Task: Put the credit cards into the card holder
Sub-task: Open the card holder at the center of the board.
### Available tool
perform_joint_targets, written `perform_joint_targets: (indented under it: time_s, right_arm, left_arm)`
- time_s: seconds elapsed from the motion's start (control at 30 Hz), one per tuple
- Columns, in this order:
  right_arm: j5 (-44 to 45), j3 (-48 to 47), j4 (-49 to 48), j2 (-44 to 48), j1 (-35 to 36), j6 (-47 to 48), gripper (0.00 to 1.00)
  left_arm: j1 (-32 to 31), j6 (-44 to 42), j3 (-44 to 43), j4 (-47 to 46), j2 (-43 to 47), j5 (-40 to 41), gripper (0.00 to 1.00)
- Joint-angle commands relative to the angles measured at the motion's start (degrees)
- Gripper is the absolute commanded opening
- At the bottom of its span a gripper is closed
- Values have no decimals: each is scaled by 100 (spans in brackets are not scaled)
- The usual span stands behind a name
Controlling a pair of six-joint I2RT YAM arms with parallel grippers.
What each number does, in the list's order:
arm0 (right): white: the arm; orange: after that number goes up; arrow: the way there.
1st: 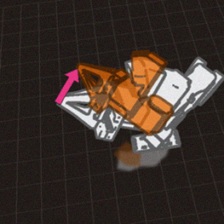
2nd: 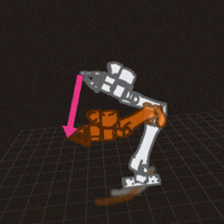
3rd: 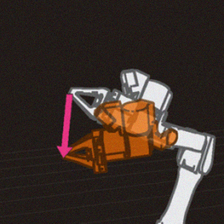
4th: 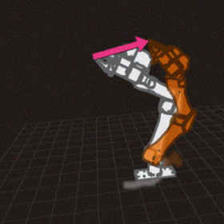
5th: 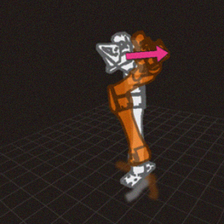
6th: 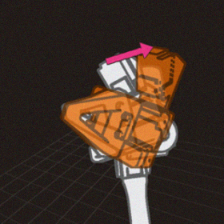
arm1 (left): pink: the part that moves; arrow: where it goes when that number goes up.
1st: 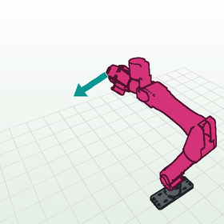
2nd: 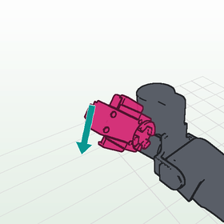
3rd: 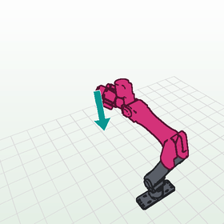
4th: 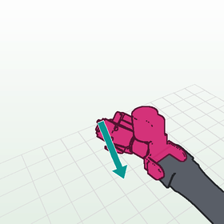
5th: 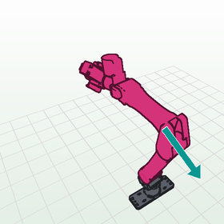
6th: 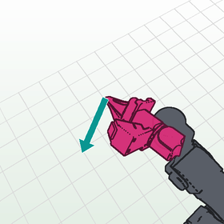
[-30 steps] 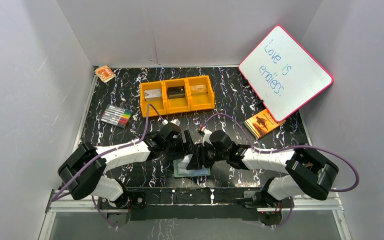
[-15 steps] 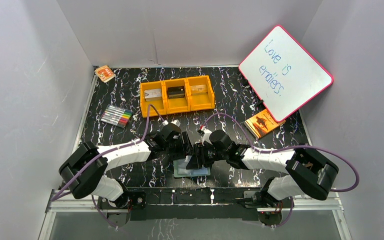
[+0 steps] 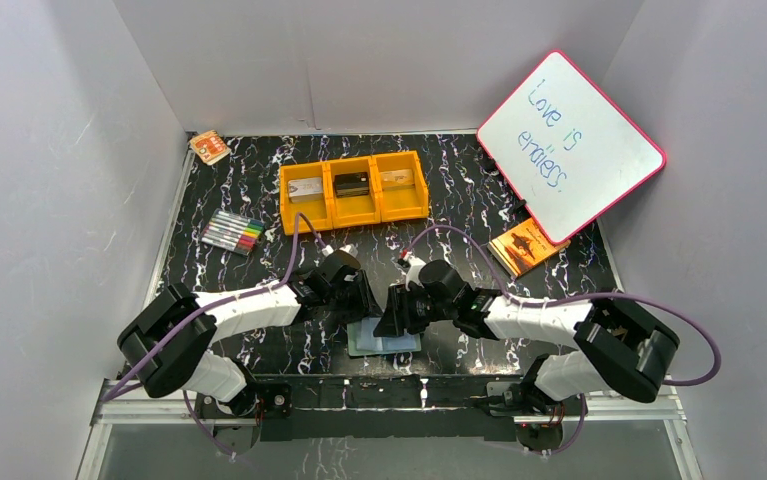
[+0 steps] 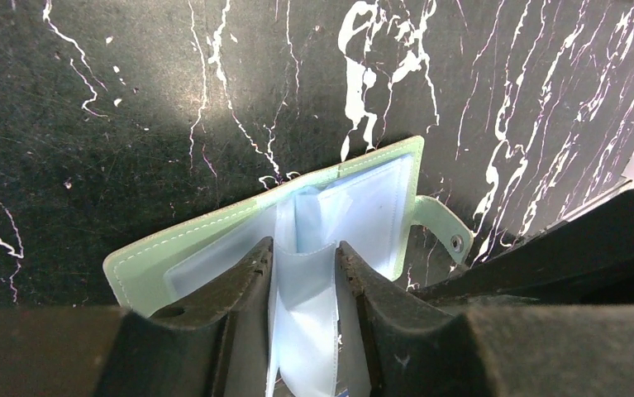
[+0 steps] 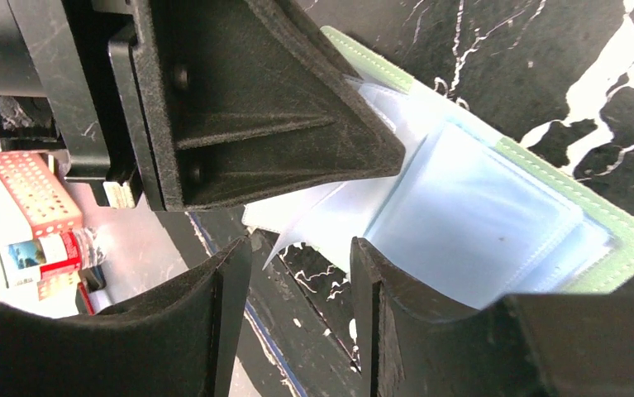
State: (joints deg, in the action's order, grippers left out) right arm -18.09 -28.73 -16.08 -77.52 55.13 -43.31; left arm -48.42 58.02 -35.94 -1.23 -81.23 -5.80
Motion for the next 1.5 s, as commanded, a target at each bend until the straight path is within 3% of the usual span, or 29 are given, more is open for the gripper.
perform_joint_targets:
  time_s: [0.0,0.3,0.83,1.1,1.33,1.4,1.47]
  right_arm:
    - [414,-107,178,251,2,-18,55]
    - [146,-397,190,-15,-1,3,60]
    - [-48,-671,221,-503,56,-158,50]
    - [-80,-674,207,-570,59,-304,33]
    - [181,-538,481,-366,67,-357,7]
    - [285,-485,590,-285,64,-383,0]
    - [445,-443,768,-183,59,-415,0]
  left_arm:
    - [43,-80,0,67,108,56,29]
    - [38,-88,-26,75,75,53,28]
    - [33,-100,-71,63,7,44,28]
    - [39,-100,-70,63,6,40,28]
    - [38,-121,-91,87,51,41,29]
    - [39,-127,-110,88,113,69,31]
    - [37,-143,-135,323,213,131,37]
